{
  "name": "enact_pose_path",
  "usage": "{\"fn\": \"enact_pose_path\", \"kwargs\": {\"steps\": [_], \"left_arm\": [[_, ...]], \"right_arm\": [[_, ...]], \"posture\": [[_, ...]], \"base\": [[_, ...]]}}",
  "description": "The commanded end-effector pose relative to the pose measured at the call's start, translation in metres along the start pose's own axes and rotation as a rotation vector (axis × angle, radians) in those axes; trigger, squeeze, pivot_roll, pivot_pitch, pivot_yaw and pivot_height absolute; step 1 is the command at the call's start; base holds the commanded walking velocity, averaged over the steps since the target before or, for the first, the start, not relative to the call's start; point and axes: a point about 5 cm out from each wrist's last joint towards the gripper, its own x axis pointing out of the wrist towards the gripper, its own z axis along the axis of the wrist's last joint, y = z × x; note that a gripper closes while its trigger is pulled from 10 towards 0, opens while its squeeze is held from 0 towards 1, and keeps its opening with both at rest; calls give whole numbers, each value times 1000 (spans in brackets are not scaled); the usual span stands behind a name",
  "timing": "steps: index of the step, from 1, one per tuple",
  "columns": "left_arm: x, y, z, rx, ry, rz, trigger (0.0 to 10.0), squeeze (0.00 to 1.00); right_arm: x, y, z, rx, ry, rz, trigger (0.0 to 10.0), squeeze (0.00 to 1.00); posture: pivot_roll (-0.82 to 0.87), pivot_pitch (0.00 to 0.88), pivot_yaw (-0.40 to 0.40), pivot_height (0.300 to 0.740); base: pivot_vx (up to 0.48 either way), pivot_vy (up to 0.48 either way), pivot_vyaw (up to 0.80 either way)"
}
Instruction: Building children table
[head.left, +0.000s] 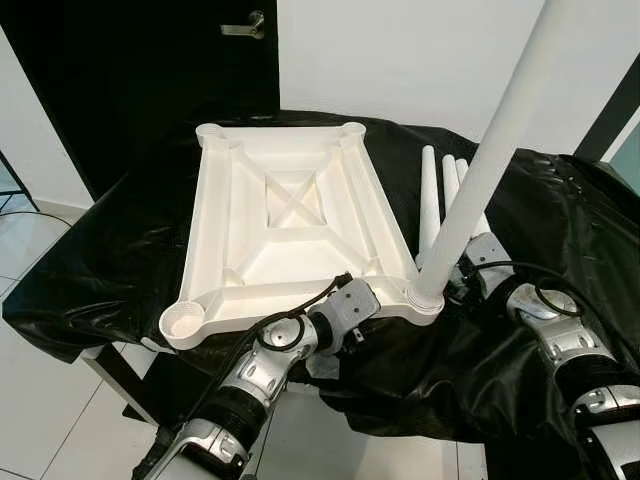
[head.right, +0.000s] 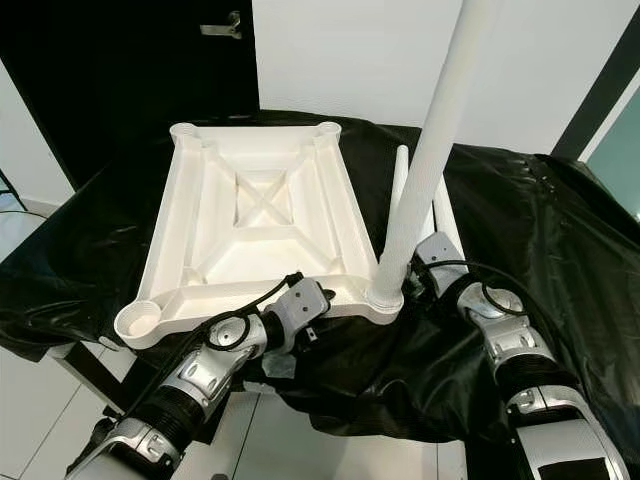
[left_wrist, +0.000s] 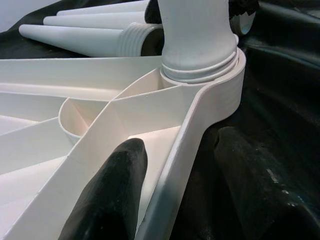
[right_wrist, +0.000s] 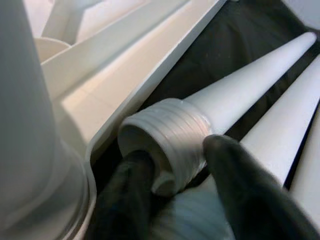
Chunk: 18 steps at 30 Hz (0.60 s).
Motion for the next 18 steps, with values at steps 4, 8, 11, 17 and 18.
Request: {"fn": "enact_pose_path", "kwargs": {"steps": [4,8,11,17,18], "left_arm": [[1,-25,-31,-90,127,-82,10000,0],[2,-26,-31,-86,129,-94,10000,0],[3,-26,-30,-80,128,-103,10000,0],[5,-28,-29,-73,127,-130,10000,0],[5,-28,-29,-73,127,-130,10000,0]], "right_arm": [[4,32,-16,18,37,46,0,0],[-9,38,-32,57,55,-95,0,0],[-21,40,-41,97,62,-209,0,0],[-61,47,-51,103,79,-448,0,0],[-61,47,-51,103,79,-448,0,0]], "posture": [[293,0,-85,740],[275,0,-75,740],[264,0,-69,740],[217,0,-47,740],[217,0,-47,740]], "base": [[0,0,0],[0,0,0],[0,0,0],[0,0,0],[0,0,0]]}}
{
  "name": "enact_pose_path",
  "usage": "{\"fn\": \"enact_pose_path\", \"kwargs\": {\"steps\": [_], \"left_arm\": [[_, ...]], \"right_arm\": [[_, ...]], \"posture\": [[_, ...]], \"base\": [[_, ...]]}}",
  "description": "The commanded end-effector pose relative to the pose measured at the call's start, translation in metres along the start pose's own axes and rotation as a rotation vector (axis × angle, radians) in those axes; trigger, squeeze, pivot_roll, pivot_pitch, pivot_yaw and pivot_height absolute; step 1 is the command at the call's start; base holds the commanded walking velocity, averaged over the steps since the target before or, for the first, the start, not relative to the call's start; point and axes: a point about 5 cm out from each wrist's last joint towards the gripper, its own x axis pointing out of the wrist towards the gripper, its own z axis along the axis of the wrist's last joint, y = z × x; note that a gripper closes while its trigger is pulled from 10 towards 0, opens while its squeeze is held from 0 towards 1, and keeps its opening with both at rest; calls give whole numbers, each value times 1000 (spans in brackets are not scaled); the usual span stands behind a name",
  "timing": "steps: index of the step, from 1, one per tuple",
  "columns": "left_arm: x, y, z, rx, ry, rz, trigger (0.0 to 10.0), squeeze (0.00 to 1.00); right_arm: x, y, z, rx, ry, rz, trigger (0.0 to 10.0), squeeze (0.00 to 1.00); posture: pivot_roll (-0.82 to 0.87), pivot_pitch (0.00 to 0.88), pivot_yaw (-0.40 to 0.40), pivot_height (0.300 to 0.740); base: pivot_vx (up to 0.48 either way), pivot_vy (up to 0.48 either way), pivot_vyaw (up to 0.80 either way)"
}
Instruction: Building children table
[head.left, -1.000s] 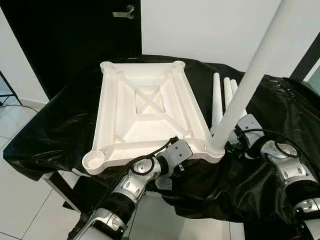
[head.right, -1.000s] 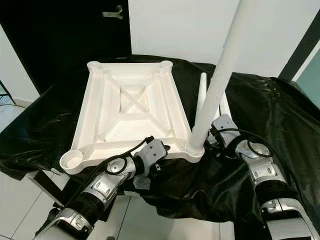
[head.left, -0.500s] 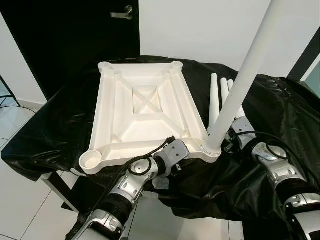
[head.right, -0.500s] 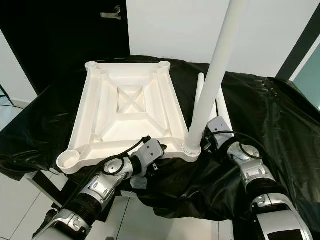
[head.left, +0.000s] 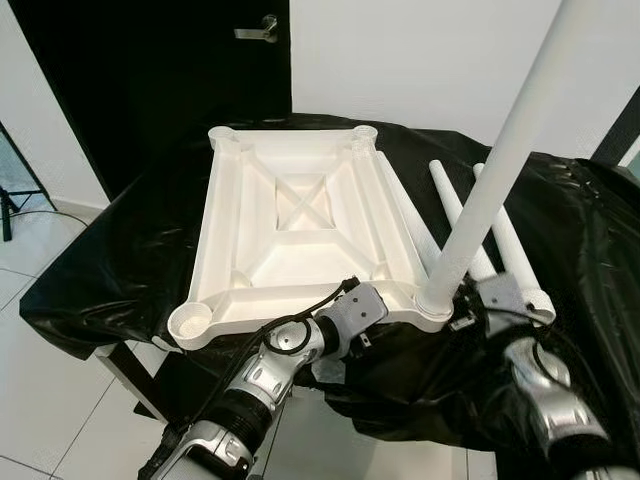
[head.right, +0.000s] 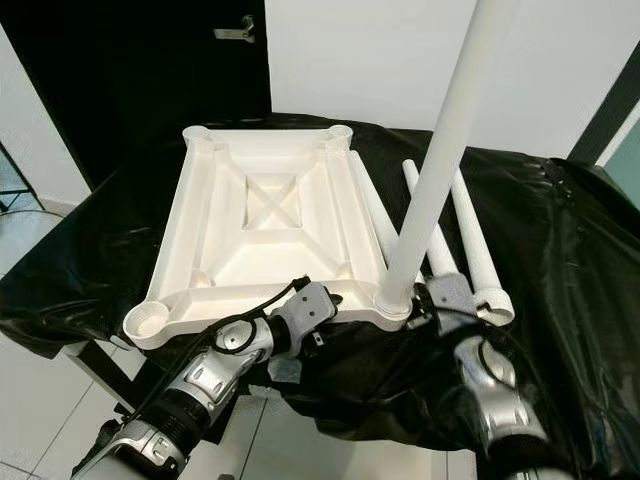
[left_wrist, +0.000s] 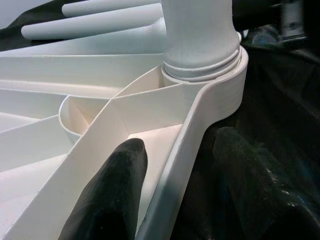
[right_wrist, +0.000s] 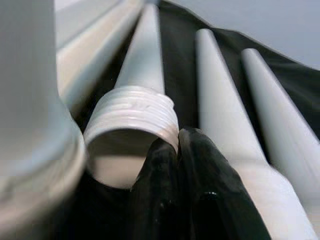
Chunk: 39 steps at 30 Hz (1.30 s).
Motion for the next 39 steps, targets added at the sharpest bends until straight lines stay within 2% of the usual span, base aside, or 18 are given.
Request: {"fn": "enact_pose_path", "kwargs": {"steps": [1,5,7,11,16,17,19,26,27,28,31,32,33,36,37,38,39], "left_arm": [[-2,-19,-32,-78,138,-94,10000,0],[-1,-20,-32,-73,137,-109,10000,0],[2,-22,-30,-66,135,-125,10000,0],[3,-23,-30,-63,134,-134,10000,0],[3,-24,-31,-63,135,-145,10000,0],[3,-24,-31,-63,135,-145,10000,0],[1,-25,-32,-63,139,-149,10000,0],[1,-25,-33,-60,143,-157,10000,0],[1,-25,-33,-57,143,-159,10000,0],[1,-24,-33,-55,143,-160,10000,0],[1,-23,-32,-52,142,-160,10000,0],[1,-23,-32,-51,142,-160,10000,0],[2,-23,-32,-51,142,-159,10000,0],[2,-22,-31,-50,141,-155,10000,0],[2,-22,-31,-50,141,-153,10000,0],[2,-22,-31,-50,141,-153,10000,0],[2,-21,-31,-51,140,-149,10000,0]], "right_arm": [[-9,5,-14,-17,89,8,0,0],[-17,1,-10,-13,78,-55,0,0],[-28,-6,-1,-22,58,-134,0,0],[-39,-11,7,-22,37,-203,0,0],[-74,-11,12,5,65,-275,0,0],[-74,-11,12,5,65,-275,0,0],[-86,-15,9,9,93,-316,0,0],[-100,-16,11,19,124,-355,0,0],[-103,-15,12,36,124,-367,8000,0],[-106,-13,12,61,136,-367,10000,0],[-108,-13,12,99,134,-388,10000,0],[-107,-16,13,127,117,-412,10000,827],[-106,-18,16,143,95,-420,10000,1000],[-102,-17,20,165,64,-402,10000,1000],[-101,-17,21,172,57,-394,10000,302],[-101,-17,21,172,57,-394,10000,302],[-100,-17,24,184,33,-381,10000,0]], "posture": [[217,0,-47,740],[185,0,-32,740],[175,0,-28,740],[160,0,-21,740],[153,0,-15,740],[153,0,-15,740],[149,0,-11,740],[140,0,-3,740],[140,0,-3,740],[139,0,-3,740],[138,0,-3,740],[139,0,-5,740],[141,0,-7,740],[147,0,-13,740],[147,0,-13,740],[147,0,-13,740],[148,0,-14,740]], "base": [[0,0,0],[0,0,0],[0,0,0],[0,0,0],[0,0,0],[0,0,0],[0,0,0],[0,0,0],[0,0,0],[0,0,0],[0,0,0],[0,0,0],[0,0,0],[0,0,0],[0,0,0],[0,0,0],[0,0,0]]}}
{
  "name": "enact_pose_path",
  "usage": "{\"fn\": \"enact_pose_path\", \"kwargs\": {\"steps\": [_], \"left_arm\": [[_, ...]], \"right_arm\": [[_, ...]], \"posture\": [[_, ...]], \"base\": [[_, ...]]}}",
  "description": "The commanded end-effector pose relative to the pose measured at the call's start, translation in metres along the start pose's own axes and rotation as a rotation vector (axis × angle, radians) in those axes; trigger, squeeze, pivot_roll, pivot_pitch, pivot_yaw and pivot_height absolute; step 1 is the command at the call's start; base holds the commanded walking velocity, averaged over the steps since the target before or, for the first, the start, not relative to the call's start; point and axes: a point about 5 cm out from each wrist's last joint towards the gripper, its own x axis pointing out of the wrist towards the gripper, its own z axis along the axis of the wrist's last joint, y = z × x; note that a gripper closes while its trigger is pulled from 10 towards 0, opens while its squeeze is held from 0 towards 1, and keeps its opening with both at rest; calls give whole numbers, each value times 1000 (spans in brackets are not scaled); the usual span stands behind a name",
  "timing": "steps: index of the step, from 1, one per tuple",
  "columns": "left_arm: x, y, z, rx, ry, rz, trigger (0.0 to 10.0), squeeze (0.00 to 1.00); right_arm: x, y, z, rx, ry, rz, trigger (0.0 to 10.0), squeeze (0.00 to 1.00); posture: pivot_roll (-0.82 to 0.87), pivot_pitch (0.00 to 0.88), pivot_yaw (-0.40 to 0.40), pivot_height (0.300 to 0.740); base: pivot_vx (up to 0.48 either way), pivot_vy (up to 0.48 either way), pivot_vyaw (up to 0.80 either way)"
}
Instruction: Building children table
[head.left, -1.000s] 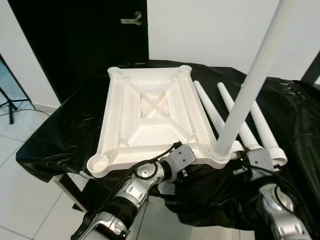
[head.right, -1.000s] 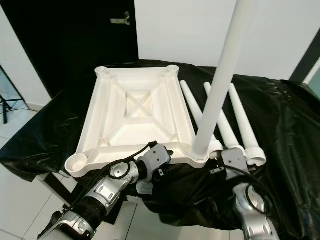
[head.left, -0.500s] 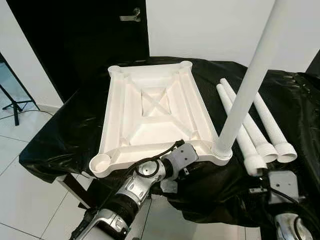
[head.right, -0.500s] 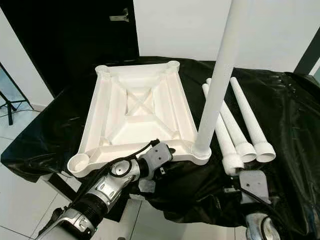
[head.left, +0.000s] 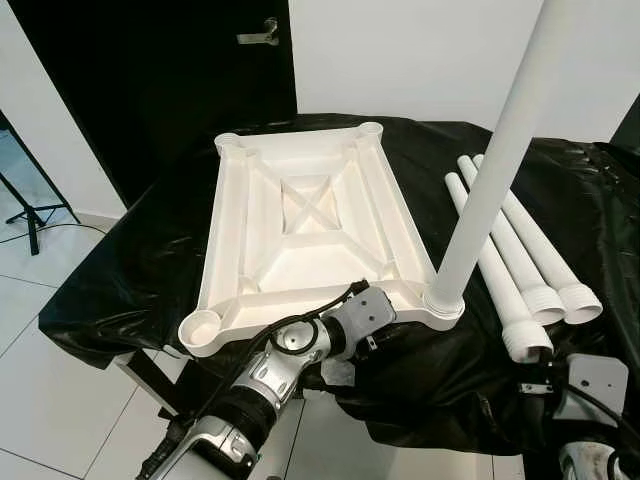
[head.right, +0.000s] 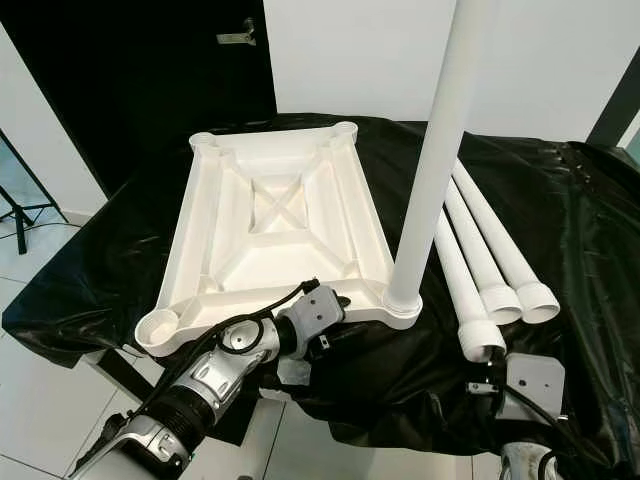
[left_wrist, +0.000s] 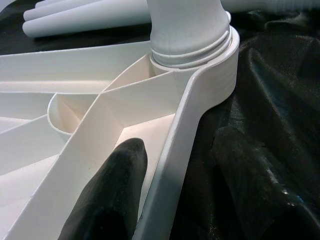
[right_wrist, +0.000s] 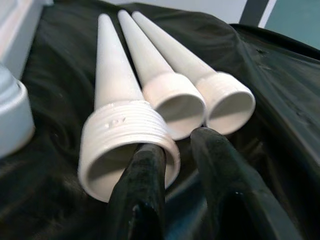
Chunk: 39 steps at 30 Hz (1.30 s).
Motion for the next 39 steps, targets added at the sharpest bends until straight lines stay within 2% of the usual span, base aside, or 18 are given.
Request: {"fn": "enact_pose_path", "kwargs": {"steps": [1,6,11,12,14,15,18,19,20,21,29,31,32,33,34,37,39], "left_arm": [[-3,-20,-32,-86,133,-117,10000,0],[-4,-21,-34,-90,136,-108,10000,0],[-4,-21,-34,-91,137,-108,10000,0],[-4,-21,-35,-92,137,-110,10000,0],[-4,-22,-35,-92,137,-112,10000,0],[-3,-22,-35,-91,137,-116,10000,0],[-2,-23,-34,-87,136,-122,10000,0],[-2,-23,-34,-85,136,-123,10000,0],[-2,-23,-34,-84,136,-123,10000,0],[-2,-23,-34,-84,136,-124,10000,0],[-4,-23,-36,-94,138,-120,10000,0],[-6,-24,-37,-97,142,-117,10000,0],[-6,-24,-37,-97,142,-117,10000,0],[-6,-24,-38,-98,144,-118,10000,0],[-6,-24,-38,-98,144,-118,10000,0],[-7,-24,-39,-96,147,-126,10000,0],[-7,-24,-39,-95,148,-129,10000,0]], "right_arm": [[1,-1,6,17,-34,3,10000,0],[2,-8,21,61,-82,-14,10000,0],[-4,-11,18,63,-48,-18,10000,0],[-6,-12,15,64,-35,-22,10000,918],[-7,-13,14,65,-28,-25,10000,918],[-8,-13,12,69,-20,-19,10000,1000],[-9,-11,8,72,8,-2,10000,1000],[-9,-10,5,78,27,7,10000,498],[-10,-10,3,81,44,16,10000,498],[-11,-10,1,88,53,22,10000,0],[-23,-13,1,140,68,82,10000,0],[-36,-16,-3,228,111,118,10000,0],[-36,-16,-3,228,111,118,10000,0],[-45,-17,-4,328,135,144,10000,0],[-45,-17,-4,328,135,144,10000,0],[-56,-19,-4,467,160,166,10000,0],[-59,-19,-3,503,157,177,10000,0]], "posture": [[148,0,-14,740],[150,0,-19,740],[141,0,-21,740],[133,0,-18,740],[133,0,-18,740],[129,0,-16,740],[127,0,-15,740],[126,0,-16,740],[126,0,-16,740],[125,0,-16,740],[127,0,-21,740],[121,0,-19,740],[121,0,-19,740],[117,0,-17,740],[117,0,-17,740],[93,0,-4,740],[91,0,-3,740]], "base": [[0,0,0],[0,0,0],[0,0,0],[0,0,0],[0,0,0],[0,0,0],[0,0,0],[0,0,0],[0,0,0],[0,0,0],[0,0,0],[0,0,0],[0,0,0],[0,0,0],[0,0,0],[0,0,0],[0,0,0]]}}
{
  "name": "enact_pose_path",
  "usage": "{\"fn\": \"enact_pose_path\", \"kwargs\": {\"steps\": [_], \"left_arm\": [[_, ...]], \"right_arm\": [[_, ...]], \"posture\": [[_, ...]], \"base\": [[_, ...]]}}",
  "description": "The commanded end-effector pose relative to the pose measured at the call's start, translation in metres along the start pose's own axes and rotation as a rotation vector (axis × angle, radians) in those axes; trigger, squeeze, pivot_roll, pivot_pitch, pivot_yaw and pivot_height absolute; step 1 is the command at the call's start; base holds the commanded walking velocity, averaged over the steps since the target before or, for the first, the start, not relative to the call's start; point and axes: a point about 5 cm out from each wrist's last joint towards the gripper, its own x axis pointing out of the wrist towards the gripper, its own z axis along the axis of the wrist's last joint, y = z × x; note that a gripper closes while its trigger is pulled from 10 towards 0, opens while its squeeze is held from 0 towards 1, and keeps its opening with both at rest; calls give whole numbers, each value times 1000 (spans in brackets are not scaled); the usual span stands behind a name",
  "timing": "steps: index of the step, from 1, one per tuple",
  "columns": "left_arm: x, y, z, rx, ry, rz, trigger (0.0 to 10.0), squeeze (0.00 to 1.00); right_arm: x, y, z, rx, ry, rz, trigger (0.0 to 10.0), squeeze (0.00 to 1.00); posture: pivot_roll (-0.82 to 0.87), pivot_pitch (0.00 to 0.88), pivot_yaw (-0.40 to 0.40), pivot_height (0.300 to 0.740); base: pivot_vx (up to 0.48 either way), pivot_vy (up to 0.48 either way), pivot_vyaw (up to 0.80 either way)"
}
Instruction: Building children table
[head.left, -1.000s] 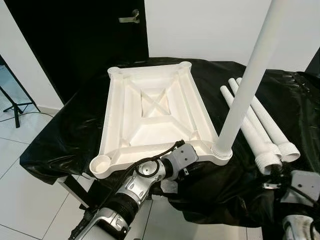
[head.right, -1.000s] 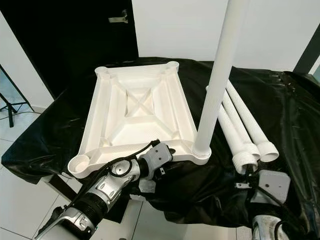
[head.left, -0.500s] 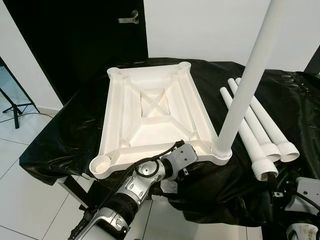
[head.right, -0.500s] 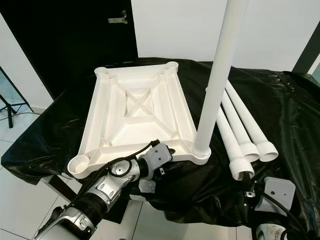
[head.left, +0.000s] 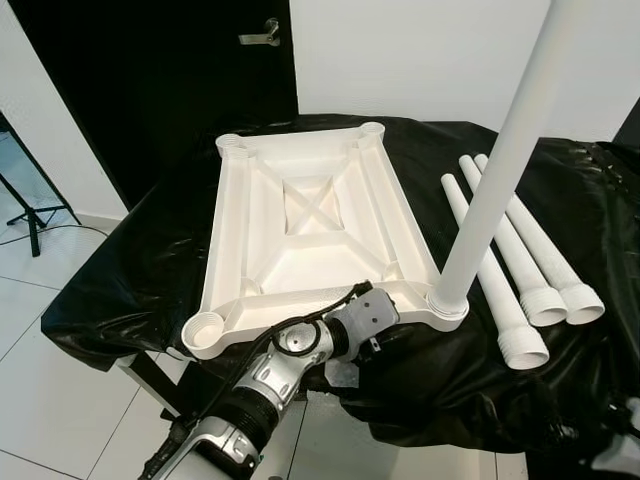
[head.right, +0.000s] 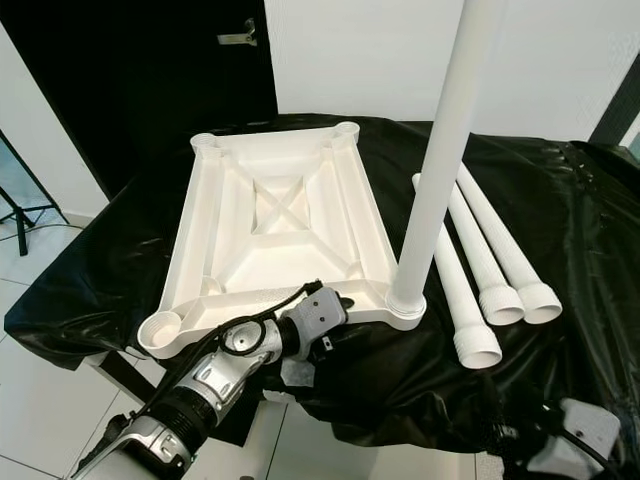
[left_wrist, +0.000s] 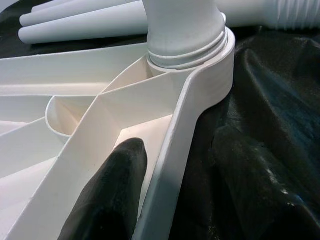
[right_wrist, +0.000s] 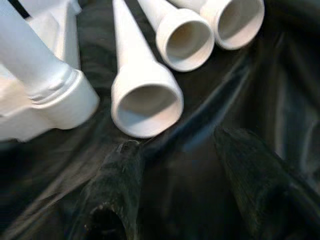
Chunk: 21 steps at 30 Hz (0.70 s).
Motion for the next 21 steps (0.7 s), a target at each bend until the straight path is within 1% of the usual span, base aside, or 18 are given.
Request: {"fn": "enact_pose_path", "kwargs": {"steps": [1,2,4,5,6,7,9,10,12,13,15,16,17,18,19,21], "left_arm": [[-5,-23,-37,-100,149,-128,10000,0],[-5,-23,-37,-100,149,-128,10000,0],[-5,-22,-36,-96,148,-132,10000,0],[-4,-22,-36,-91,149,-136,10000,0],[-4,-22,-36,-91,149,-136,10000,0],[-3,-22,-36,-87,149,-138,10000,0],[-1,-22,-35,-78,149,-137,10000,0],[-1,-22,-35,-78,149,-137,10000,0],[0,-19,-32,-79,135,-121,10000,0],[1,-17,-31,-80,129,-110,10000,0],[1,-16,-30,-83,128,-100,10000,0],[1,-16,-30,-83,128,-100,10000,0],[0,-14,-31,-86,138,-91,10000,0],[0,-14,-31,-86,138,-91,10000,0],[0,-14,-32,-88,144,-87,10000,0],[0,-13,-32,-88,147,-81,10000,0]], "right_arm": [[-3,3,6,57,-26,48,10000,0],[-3,3,6,57,-26,48,10000,0],[-4,7,15,66,-83,82,10000,0],[0,9,21,34,-123,83,10000,0],[0,9,21,34,-123,83,10000,0],[3,10,25,9,-149,80,10000,0],[15,12,31,-32,-200,69,10000,0],[15,12,31,-32,-200,69,10000,0],[31,14,39,-67,-247,61,10000,0],[38,17,43,-90,-267,79,10000,0],[46,22,46,-111,-282,104,10000,0],[46,22,46,-111,-282,104,10000,0],[58,31,51,-183,-299,163,10000,0],[58,31,51,-183,-299,163,10000,0],[63,35,52,-218,-307,195,10000,0],[74,51,54,-331,-298,330,10000,0]], "posture": [[82,0,2,740],[82,0,2,740],[75,0,6,740],[71,0,8,740],[71,0,8,740],[70,0,9,740],[75,0,10,740],[75,0,10,740],[80,0,8,740],[89,0,4,740],[95,0,2,740],[95,0,2,740],[108,0,-4,740],[108,0,-4,740],[108,0,-4,740],[115,0,-7,740]], "base": [[0,0,0],[0,0,0],[0,0,0],[0,0,0],[0,0,0],[0,0,0],[0,0,0],[0,0,0],[0,0,0],[0,0,0],[0,0,0],[0,0,0],[0,0,0],[0,0,0],[0,0,0],[0,0,0]]}}
